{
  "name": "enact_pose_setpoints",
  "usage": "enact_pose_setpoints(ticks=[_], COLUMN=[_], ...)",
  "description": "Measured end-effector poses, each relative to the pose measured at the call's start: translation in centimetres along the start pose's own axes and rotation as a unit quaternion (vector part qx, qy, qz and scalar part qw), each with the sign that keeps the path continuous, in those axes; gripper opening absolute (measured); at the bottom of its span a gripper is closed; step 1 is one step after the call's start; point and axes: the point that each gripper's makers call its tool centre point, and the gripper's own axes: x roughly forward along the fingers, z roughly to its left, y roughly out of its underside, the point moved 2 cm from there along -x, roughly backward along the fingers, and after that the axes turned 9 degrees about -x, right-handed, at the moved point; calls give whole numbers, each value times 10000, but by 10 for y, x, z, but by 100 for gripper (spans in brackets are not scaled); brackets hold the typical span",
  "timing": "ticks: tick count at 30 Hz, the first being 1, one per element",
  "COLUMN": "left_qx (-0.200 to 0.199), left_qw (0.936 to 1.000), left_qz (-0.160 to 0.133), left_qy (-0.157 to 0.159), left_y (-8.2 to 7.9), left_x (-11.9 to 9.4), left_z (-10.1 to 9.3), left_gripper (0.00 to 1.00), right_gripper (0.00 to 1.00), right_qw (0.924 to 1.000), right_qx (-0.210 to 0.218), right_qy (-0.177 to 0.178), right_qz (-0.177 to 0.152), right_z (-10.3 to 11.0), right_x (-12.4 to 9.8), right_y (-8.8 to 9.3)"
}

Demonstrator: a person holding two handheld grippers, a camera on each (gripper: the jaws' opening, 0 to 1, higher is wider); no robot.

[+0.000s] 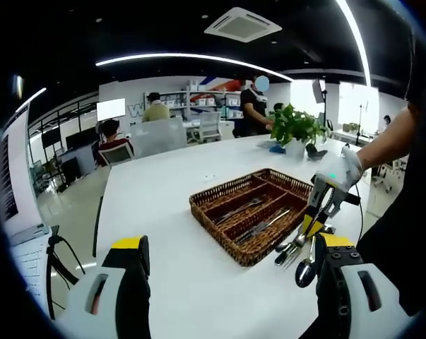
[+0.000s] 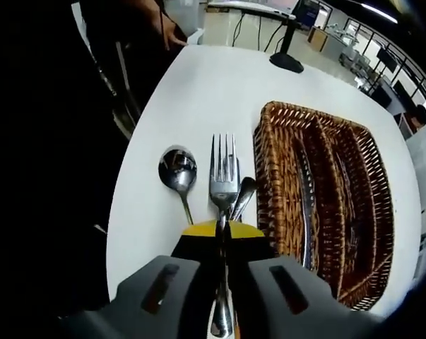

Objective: Arrange the knives, forks, and spoons in their matching storage slots by inserting each utensil handle-first until every utensil is classified and aligned in the correct compartment

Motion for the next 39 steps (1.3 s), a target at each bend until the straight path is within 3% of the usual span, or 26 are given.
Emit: enact_pose_setpoints(ticks=[20, 27, 39], left_qx=[87, 146, 225], left_qw=[9998, 9995, 9993], left_qz=[143, 64, 39], left_qy=[114, 288, 300], left_y=[-3, -8, -14], left_x=[14, 12, 13], left_z=[-5, -10, -11], left_gripper=[99, 99, 99], right_gripper=[0, 0, 0], right_qw=[9992, 9987, 9972], right_qx=[-169, -321, -408], right_qy=[293, 299, 497], right_qz=[233, 275, 388], right_z=[-26, -27, -39], right_x=[-54, -69, -99], right_y=[-23, -33, -44])
